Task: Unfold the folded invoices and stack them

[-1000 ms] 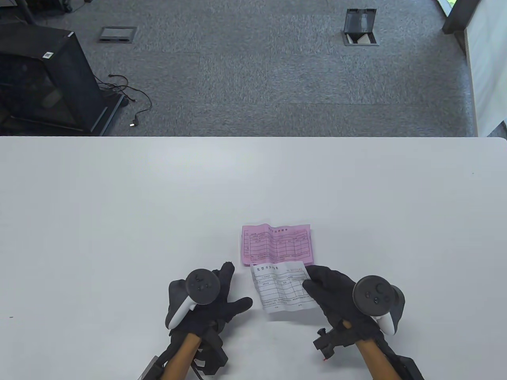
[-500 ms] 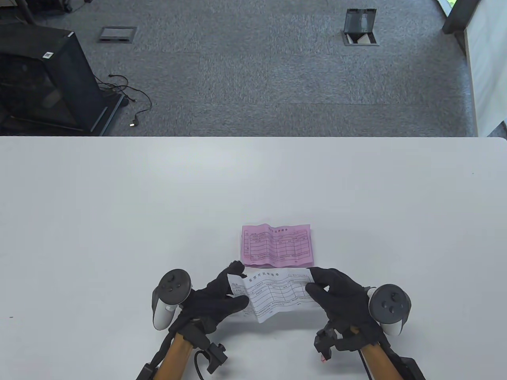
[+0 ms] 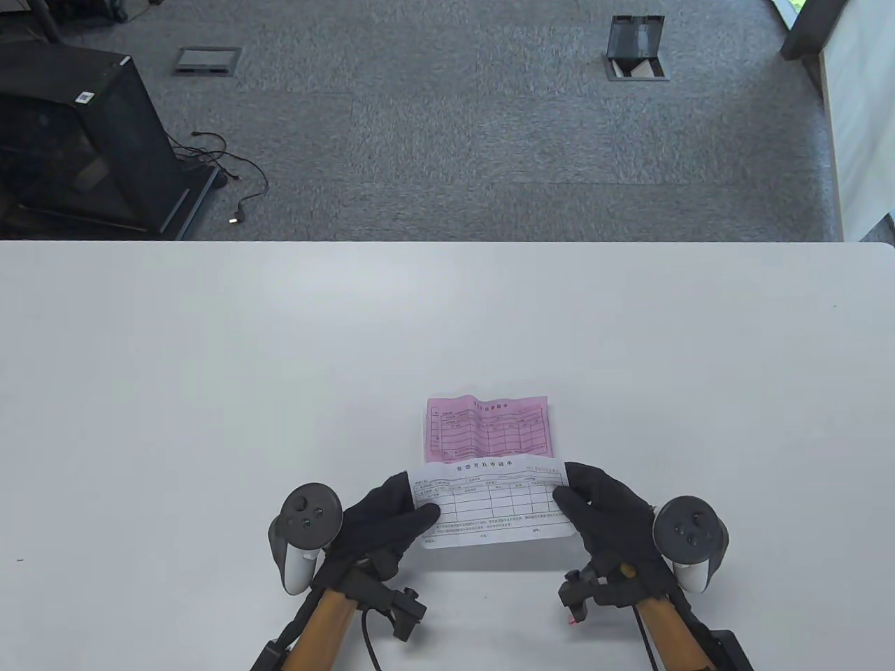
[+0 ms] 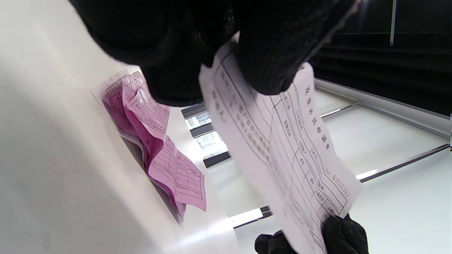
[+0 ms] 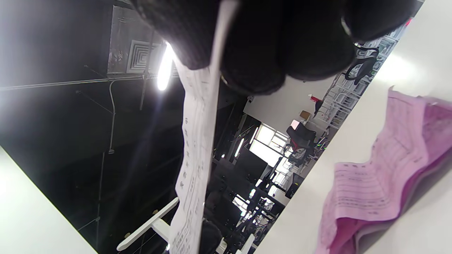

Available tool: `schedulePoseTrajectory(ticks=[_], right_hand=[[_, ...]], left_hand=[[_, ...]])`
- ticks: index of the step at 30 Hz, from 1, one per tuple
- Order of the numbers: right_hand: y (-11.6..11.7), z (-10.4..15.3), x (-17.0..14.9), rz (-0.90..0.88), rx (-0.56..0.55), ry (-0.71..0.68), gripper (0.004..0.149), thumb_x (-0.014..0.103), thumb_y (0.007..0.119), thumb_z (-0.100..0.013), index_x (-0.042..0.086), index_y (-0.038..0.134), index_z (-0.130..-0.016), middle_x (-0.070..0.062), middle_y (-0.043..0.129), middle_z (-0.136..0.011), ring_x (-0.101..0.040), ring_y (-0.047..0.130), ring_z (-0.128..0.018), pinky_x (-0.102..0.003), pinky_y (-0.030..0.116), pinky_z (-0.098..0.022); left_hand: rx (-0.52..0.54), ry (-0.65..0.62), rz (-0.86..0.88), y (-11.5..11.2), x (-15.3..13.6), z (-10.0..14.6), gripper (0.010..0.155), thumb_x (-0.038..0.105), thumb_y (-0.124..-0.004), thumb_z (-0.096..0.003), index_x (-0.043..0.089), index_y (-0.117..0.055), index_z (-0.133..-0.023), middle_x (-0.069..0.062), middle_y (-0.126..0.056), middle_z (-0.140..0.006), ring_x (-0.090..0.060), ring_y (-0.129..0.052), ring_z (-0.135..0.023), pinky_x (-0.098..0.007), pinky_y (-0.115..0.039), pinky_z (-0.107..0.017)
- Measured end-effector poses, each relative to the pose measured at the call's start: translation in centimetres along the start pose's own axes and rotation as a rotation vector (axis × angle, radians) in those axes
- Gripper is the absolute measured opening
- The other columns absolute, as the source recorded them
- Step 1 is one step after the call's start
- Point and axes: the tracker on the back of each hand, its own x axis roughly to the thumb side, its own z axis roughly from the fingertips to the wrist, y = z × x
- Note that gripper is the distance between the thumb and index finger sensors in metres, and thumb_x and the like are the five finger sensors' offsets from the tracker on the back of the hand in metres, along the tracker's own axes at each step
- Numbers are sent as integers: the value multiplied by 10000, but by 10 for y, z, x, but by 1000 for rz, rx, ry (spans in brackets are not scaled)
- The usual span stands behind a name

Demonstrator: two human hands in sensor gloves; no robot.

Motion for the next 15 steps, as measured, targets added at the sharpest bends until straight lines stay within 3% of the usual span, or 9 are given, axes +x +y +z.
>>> schedulePoseTrajectory(ticks=[9,15], right_hand=[[2,-14,-5,260,-12,103,381,379,778,-461,214,774,-804,10,943,-530,-244,913,-509,-549,671,-595],[11,-55,8,517,16,193,378,397,782,-454,209,797,-783,9,948,-498,-247,918,-480,-547,678,-585]], left_hand=[[86,72,-260,-3,11,-18,583,303,-919,-455,200,-717,-992,-80,-998,-712,-214,-996,-500,-305,-873,-345],[149,184,-462,3,35,-50,617,337,-924,-452,205,-696,-1010,-71,-1003,-677,-192,-980,-453,-297,-851,-320]])
